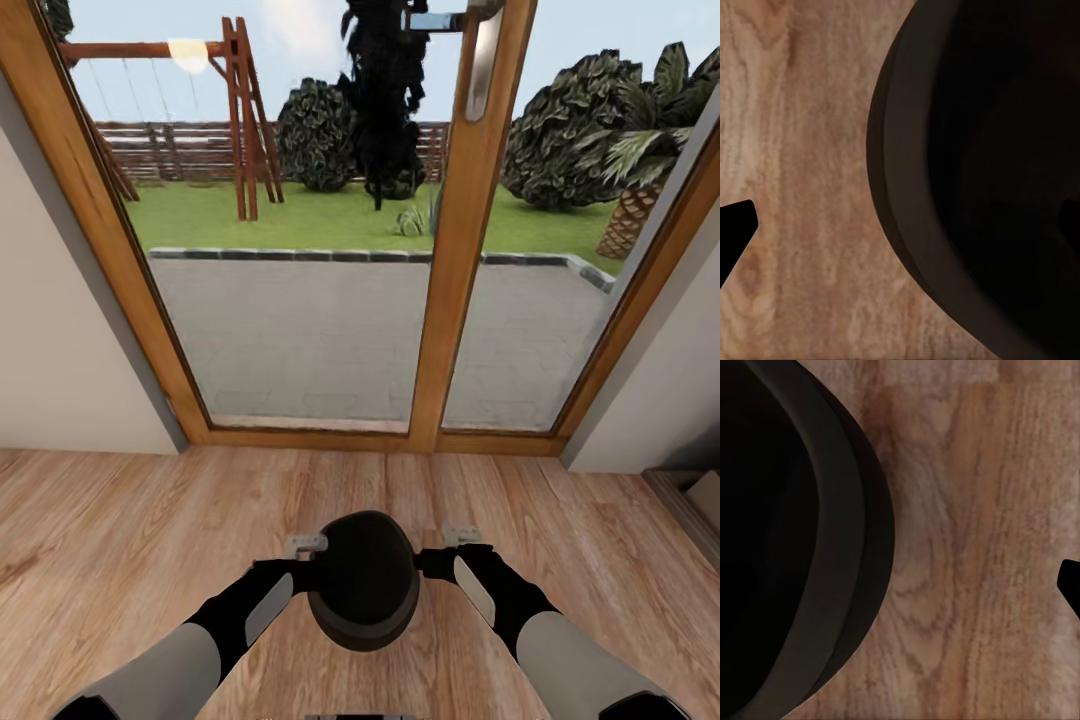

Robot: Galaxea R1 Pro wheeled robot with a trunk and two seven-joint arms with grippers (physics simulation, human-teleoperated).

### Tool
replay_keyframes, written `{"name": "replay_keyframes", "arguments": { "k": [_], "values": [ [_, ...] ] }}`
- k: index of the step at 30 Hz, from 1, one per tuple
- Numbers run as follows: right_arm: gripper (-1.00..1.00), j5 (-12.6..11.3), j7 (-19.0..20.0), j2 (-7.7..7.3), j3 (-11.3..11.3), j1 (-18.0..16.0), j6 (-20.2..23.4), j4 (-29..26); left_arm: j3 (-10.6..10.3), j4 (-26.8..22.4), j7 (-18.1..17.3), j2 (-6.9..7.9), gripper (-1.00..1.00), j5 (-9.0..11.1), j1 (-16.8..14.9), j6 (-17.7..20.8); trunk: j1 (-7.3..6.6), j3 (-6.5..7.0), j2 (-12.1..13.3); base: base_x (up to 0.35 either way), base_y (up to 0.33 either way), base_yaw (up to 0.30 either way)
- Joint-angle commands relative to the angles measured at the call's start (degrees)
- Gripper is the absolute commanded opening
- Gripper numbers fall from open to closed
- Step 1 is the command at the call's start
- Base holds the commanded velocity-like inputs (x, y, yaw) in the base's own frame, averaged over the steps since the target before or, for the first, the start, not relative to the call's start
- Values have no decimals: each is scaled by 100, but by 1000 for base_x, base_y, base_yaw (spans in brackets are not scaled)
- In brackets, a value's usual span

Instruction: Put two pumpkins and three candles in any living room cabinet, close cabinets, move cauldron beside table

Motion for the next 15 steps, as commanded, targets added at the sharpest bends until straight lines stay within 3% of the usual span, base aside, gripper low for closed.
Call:
{"name": "replay_keyframes", "arguments": {
  "k": [1, 11, 15],
  "values": [
    [100, 0, 0, 0, 5, 0, -1, 2, 0, -1, 0, 1, 100, 0, 0, 0, 22, -18, -42, 0, 0, 0],
    [100, 0, 0, 0, 0, 0, -1, 1, 0, -2, 0, 1, 100, 0, 0, 0, 239, -199, -436, 0, 0, 0],
    [100, 0, 0, 0, 0, 0, -1, -1, 0, -2, 0, 1, 100, 0, 0, 0, 249, -287, -441, 0, 0, 0]
  ]
}}
